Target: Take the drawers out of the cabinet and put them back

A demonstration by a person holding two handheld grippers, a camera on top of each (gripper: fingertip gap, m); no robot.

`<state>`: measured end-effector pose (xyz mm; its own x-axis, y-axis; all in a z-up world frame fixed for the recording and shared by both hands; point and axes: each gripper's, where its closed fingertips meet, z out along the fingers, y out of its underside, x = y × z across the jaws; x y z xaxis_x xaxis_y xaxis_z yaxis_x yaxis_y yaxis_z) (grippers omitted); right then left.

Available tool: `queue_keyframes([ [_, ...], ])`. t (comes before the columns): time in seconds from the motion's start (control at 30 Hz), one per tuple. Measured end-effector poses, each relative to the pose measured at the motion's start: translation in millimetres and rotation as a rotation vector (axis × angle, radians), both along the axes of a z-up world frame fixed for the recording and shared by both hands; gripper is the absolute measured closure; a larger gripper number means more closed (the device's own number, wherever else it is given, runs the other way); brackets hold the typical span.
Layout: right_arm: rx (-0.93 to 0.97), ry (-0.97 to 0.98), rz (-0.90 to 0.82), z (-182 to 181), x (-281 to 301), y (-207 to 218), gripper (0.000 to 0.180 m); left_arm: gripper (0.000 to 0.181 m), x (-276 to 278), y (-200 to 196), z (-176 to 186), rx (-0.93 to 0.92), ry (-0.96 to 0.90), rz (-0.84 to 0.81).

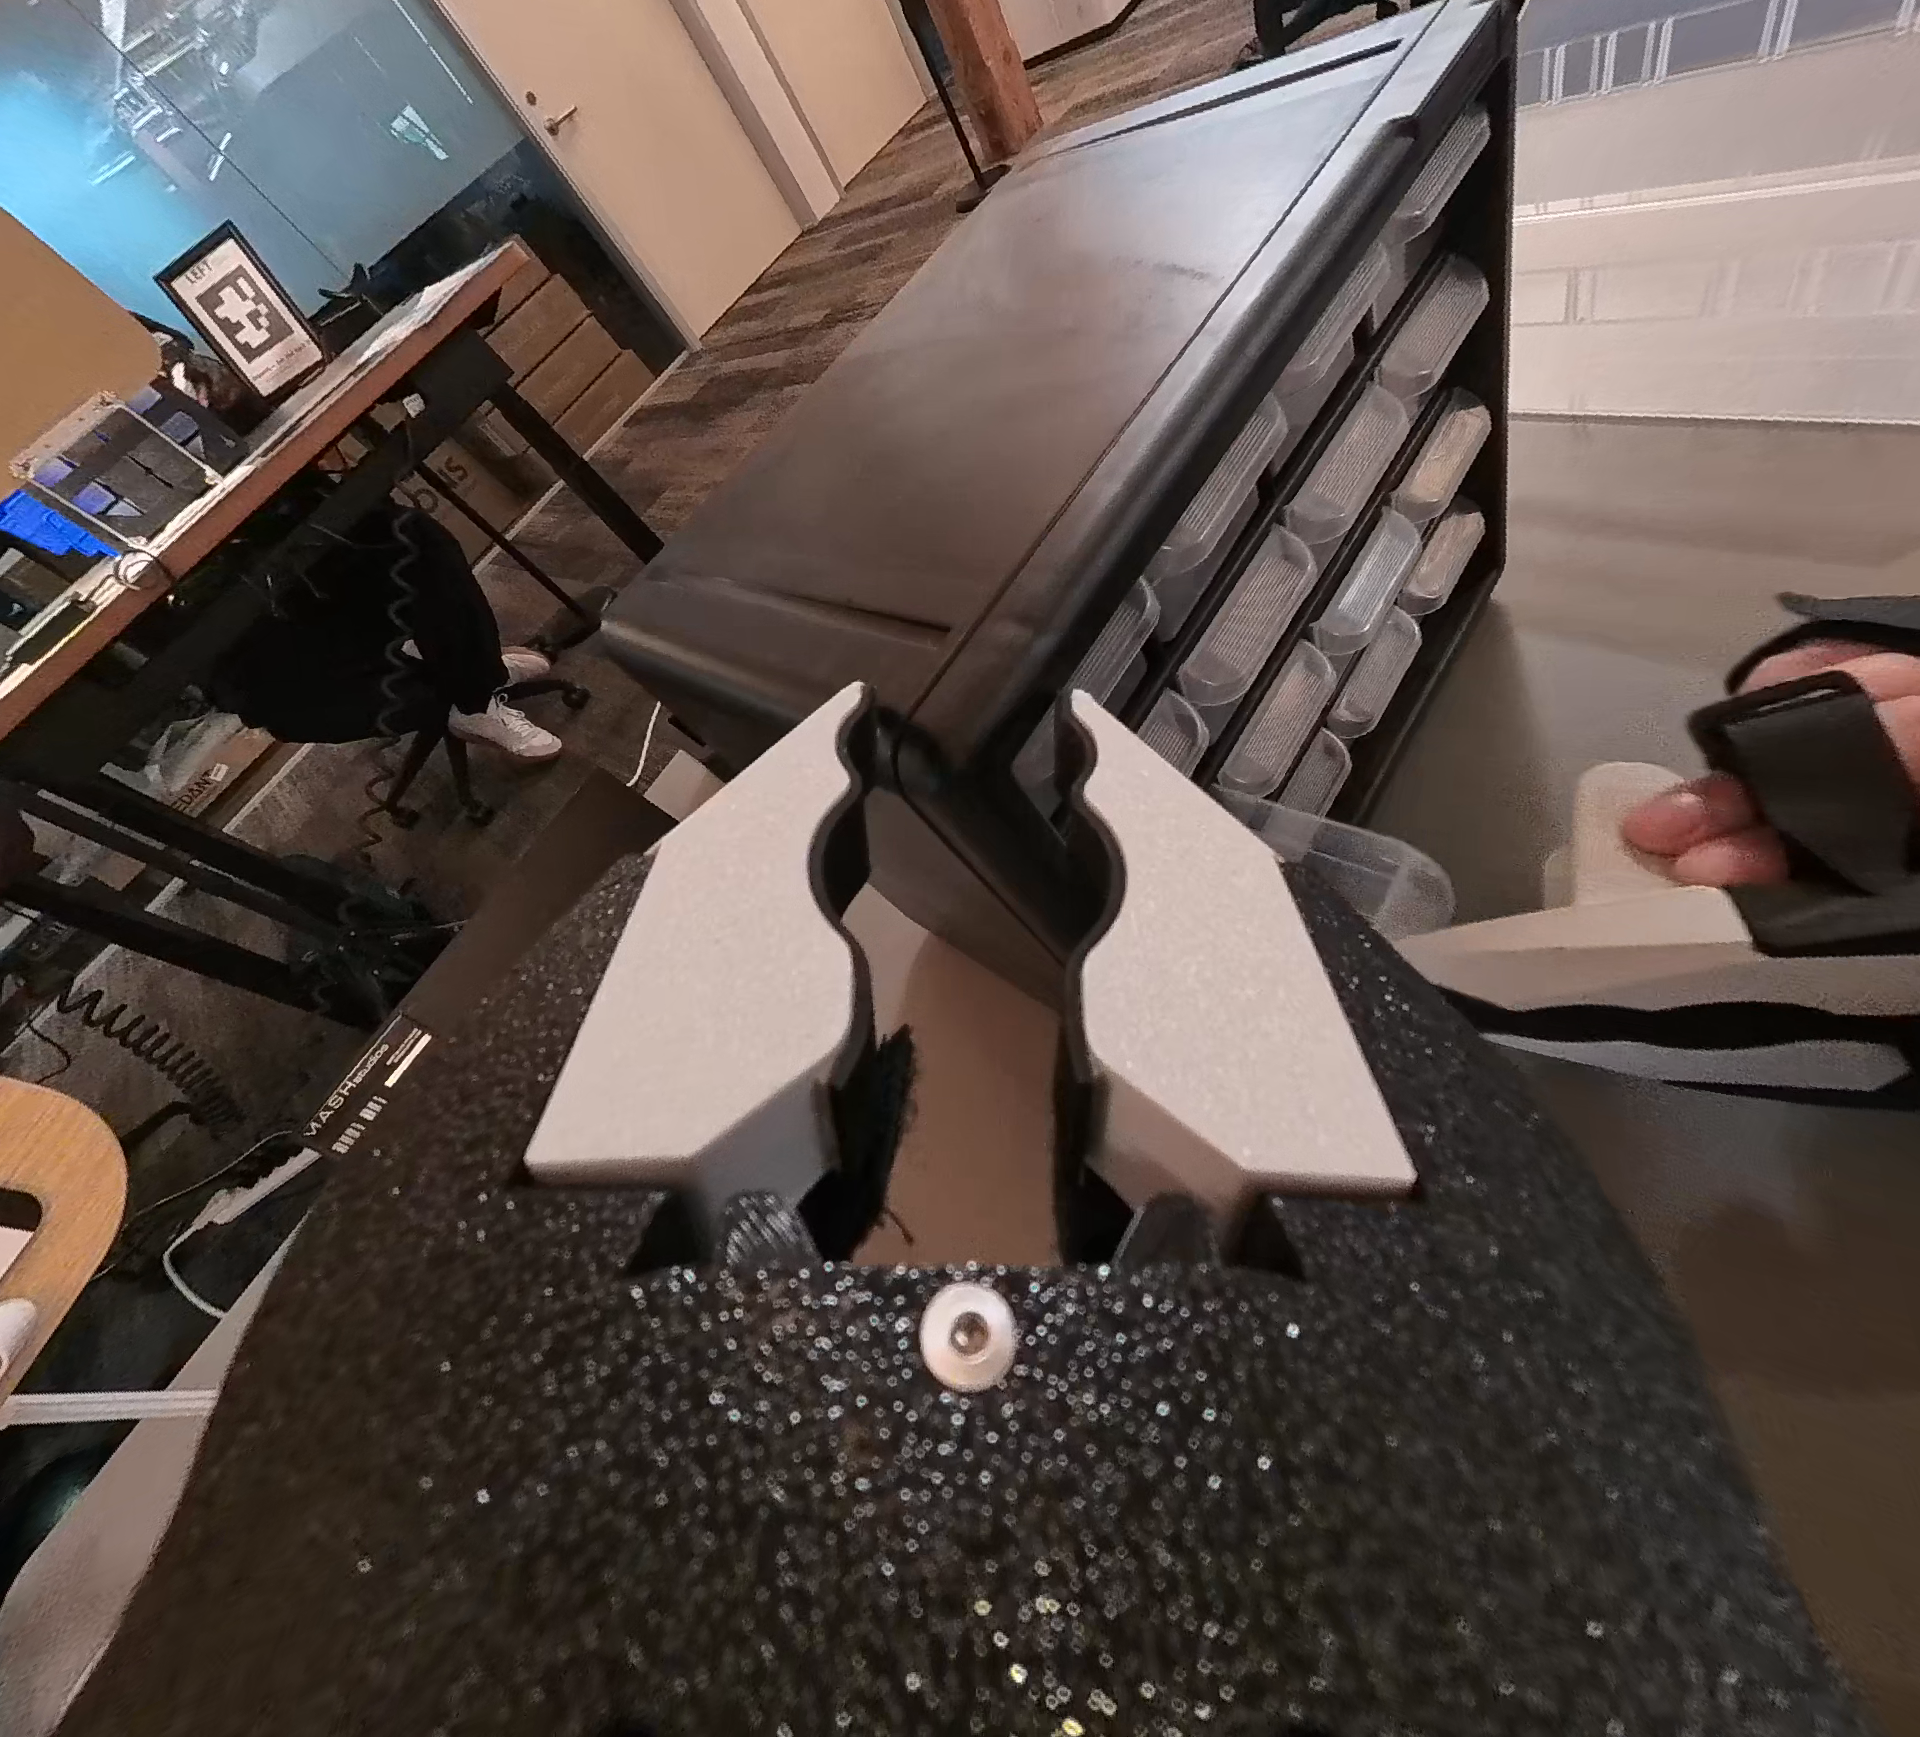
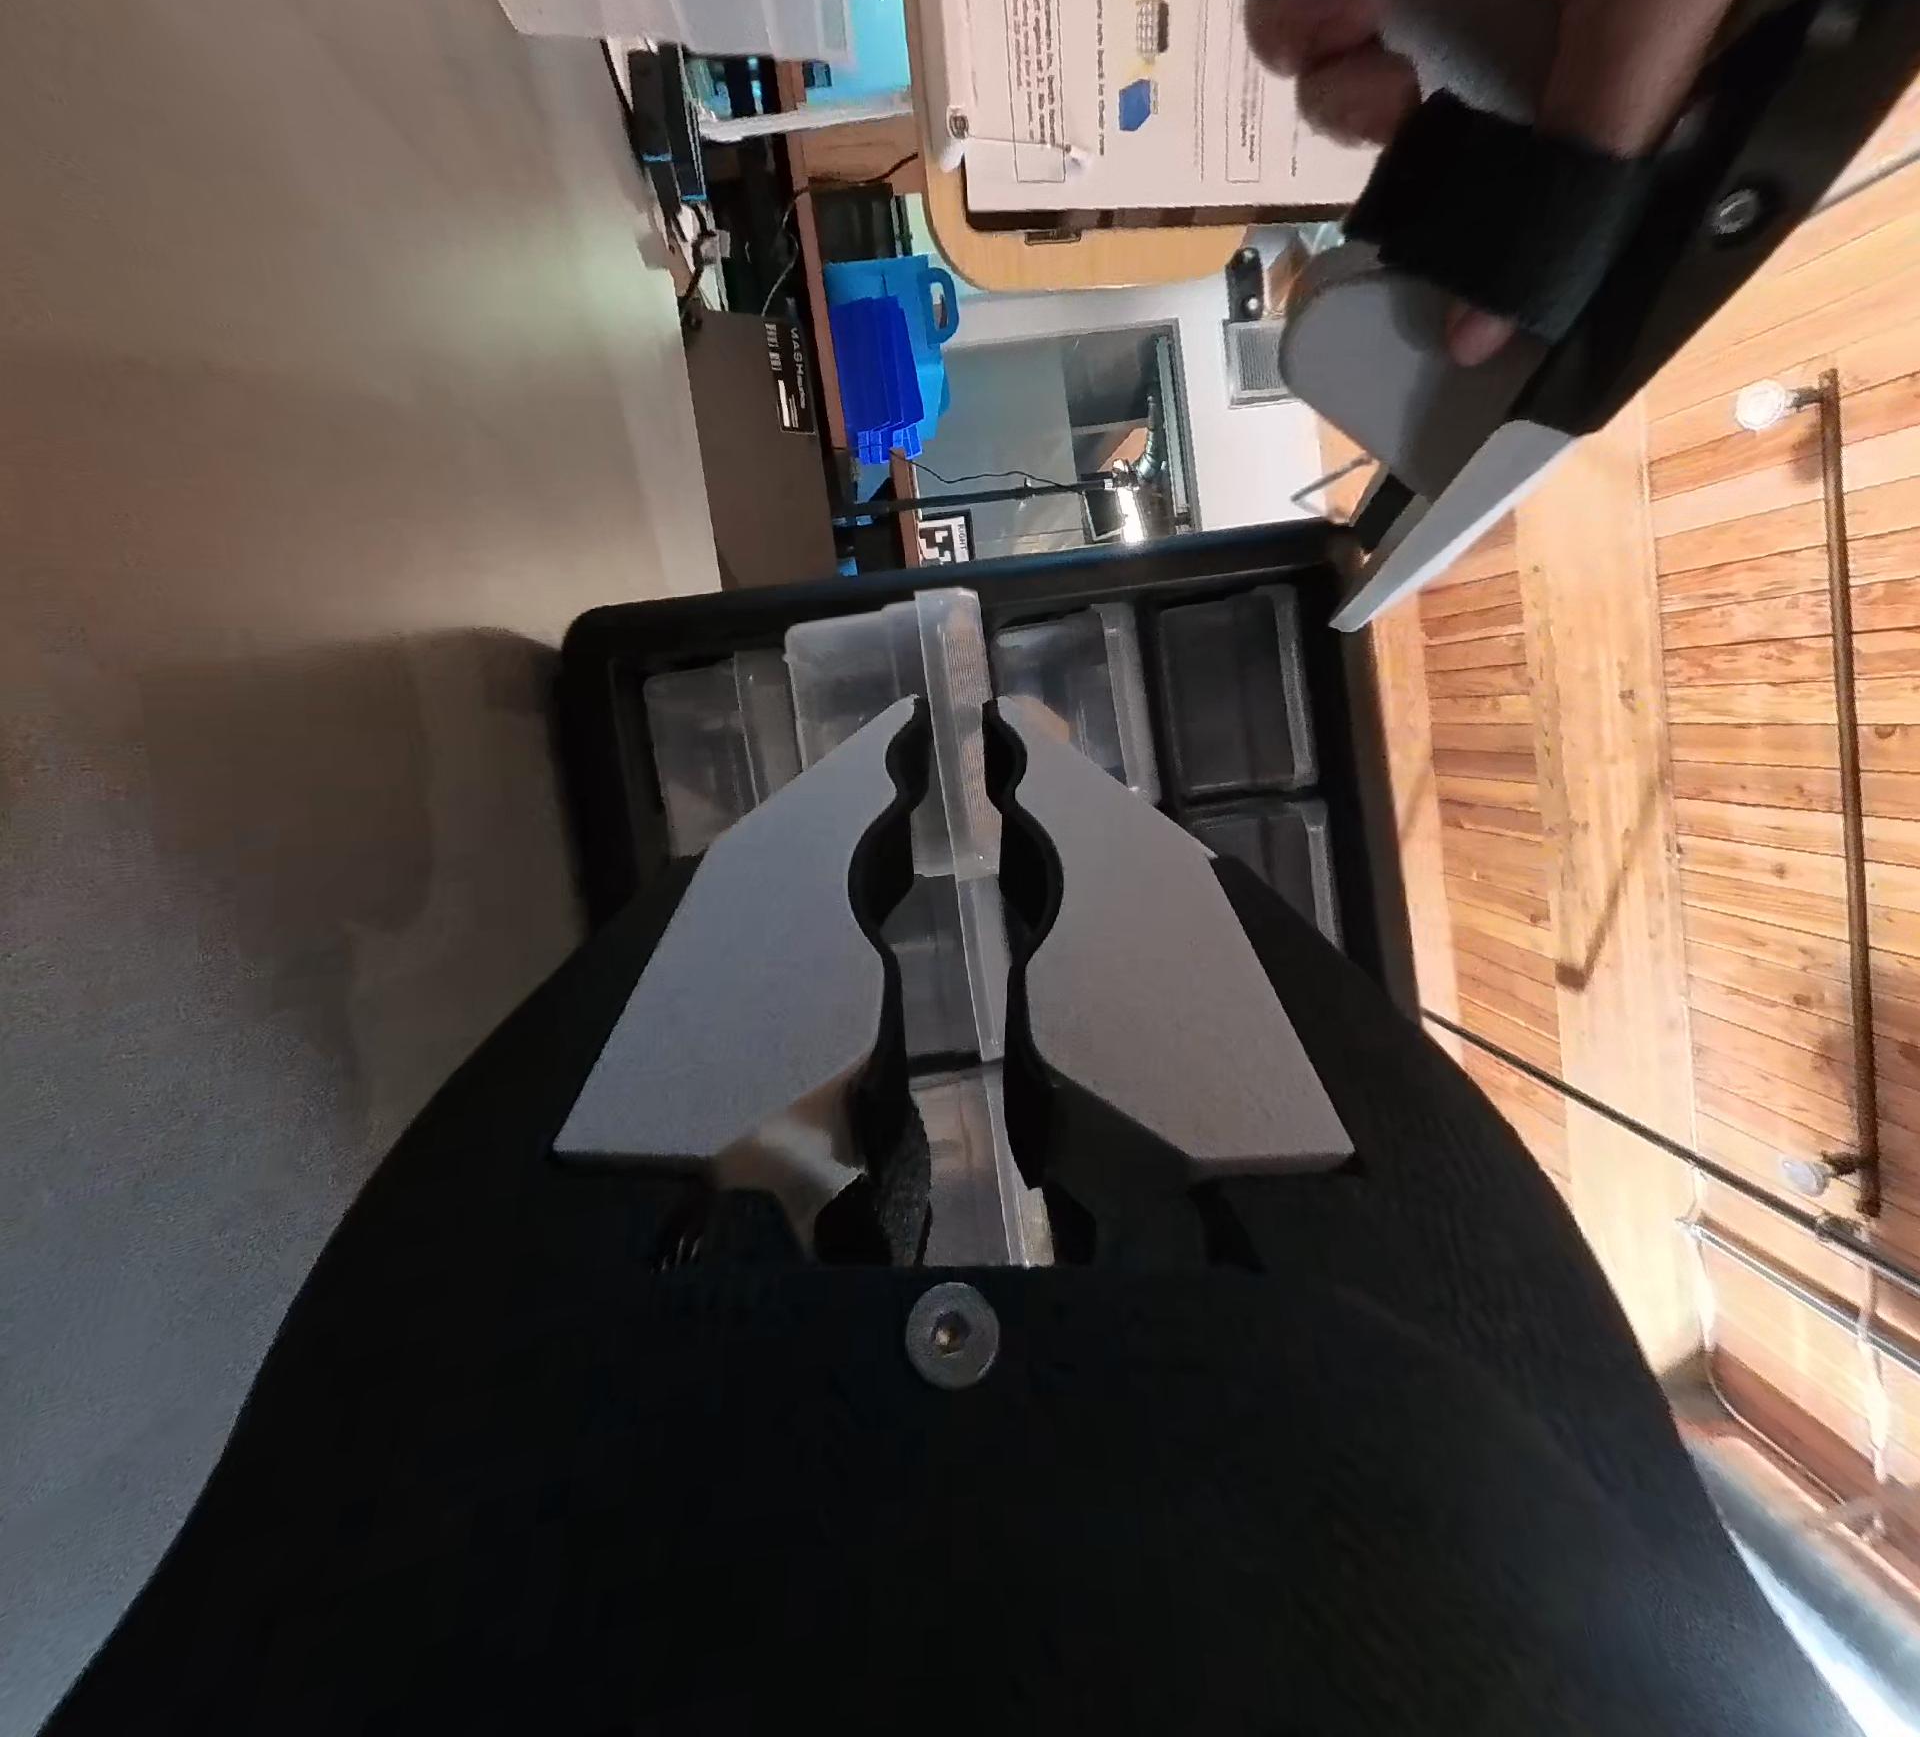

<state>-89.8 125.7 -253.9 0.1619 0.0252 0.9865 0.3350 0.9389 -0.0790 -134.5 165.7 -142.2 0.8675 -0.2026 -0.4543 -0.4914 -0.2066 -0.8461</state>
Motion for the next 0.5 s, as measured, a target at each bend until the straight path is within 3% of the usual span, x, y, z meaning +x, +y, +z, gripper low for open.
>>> queue_keyframes([
  [0.23, -0.009, -0.015, 0.017, -3.4, 17.4, -20.1, 0.171, 0.149, 0.0, 0.0, 0.1, 0.0, 0.001, 0.001],
  [0.4, -0.032, -0.001, 0.028, -1.9, 16.9, -19.4, 0.102, 0.149, 0.2, -0.1, 0.0, 0.001, -0.003, 0.0],
  [0.5, -0.033, 0.019, -0.005, 0.5, 7.7, -5.9, 0.087, 0.149, 0.2, 0.2, 0.2, 0.0, -0.007, 0.001],
])
